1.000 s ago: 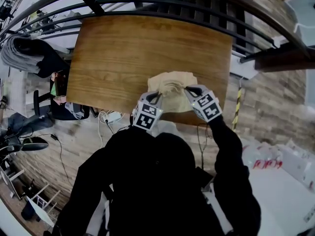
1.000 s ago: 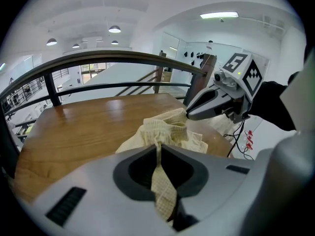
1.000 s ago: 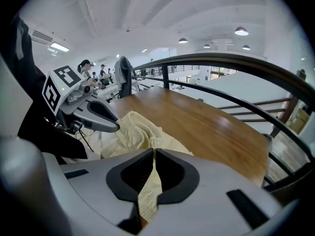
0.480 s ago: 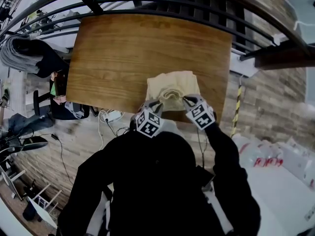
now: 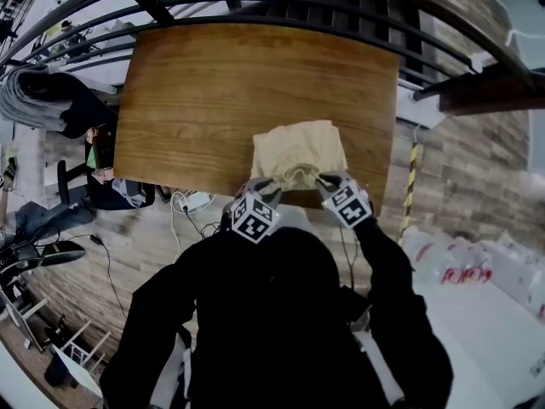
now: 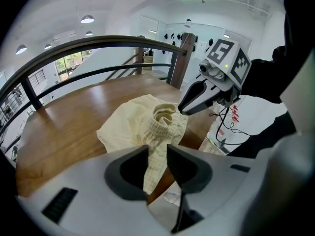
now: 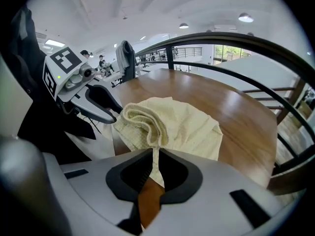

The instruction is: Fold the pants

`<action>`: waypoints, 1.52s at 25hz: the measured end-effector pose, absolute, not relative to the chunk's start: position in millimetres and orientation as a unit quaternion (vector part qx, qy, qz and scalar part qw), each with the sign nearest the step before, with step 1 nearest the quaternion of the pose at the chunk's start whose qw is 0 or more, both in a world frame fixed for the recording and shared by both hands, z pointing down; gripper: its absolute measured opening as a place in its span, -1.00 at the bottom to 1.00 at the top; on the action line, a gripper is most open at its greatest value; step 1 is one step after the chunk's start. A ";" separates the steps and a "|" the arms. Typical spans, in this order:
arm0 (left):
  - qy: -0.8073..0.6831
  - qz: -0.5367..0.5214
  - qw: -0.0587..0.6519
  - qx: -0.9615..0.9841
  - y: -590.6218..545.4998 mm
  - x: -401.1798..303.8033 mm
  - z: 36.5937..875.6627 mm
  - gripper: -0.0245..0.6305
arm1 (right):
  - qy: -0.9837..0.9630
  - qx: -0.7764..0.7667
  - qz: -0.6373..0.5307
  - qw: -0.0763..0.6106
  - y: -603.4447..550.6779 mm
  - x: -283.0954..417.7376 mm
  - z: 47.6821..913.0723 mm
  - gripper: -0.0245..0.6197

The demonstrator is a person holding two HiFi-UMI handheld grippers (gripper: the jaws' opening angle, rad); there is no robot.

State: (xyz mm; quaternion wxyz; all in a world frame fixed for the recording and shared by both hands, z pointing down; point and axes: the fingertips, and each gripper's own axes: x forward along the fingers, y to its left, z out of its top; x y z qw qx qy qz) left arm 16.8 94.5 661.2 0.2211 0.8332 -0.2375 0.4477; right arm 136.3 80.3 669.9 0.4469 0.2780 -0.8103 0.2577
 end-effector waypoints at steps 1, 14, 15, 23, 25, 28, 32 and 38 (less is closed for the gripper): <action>-0.239 0.446 0.221 0.833 94.5 16.1 659.2 -0.63 | -0.809 0.283 0.260 0.445 79.6 137.7 668.1 -0.86; -0.243 0.407 0.223 0.852 71.5 20.8 614.5 -0.63 | -0.816 0.332 0.292 0.372 56.9 129.2 620.7 -0.85; -0.247 0.401 0.224 0.853 66.9 20.2 609.3 -0.63 | -0.818 0.341 0.294 0.359 52.1 128.3 614.6 -0.85; -0.277 0.355 0.235 0.861 19.6 10.4 566.5 -0.63 | -0.818 0.426 0.295 0.249 5.2 117.3 561.2 -0.86; -0.289 0.342 0.235 0.863 6.5 7.2 556.0 -0.67 | -0.815 0.446 0.299 0.217 -5.7 113.5 549.5 -0.86; -0.300 0.317 0.230 0.870 -10.8 5.2 536.1 -0.78 | -0.812 0.473 0.297 0.173 -20.1 106.1 528.8 -0.86; -0.311 0.284 0.209 0.883 -30.7 6.8 506.7 -0.89 | -0.810 0.501 0.279 0.120 -37.2 100.8 496.9 -0.86; -0.347 0.219 0.189 0.892 -69.1 5.2 456.5 -0.92 | -0.822 0.520 0.221 0.068 -63.0 95.0 441.2 -0.86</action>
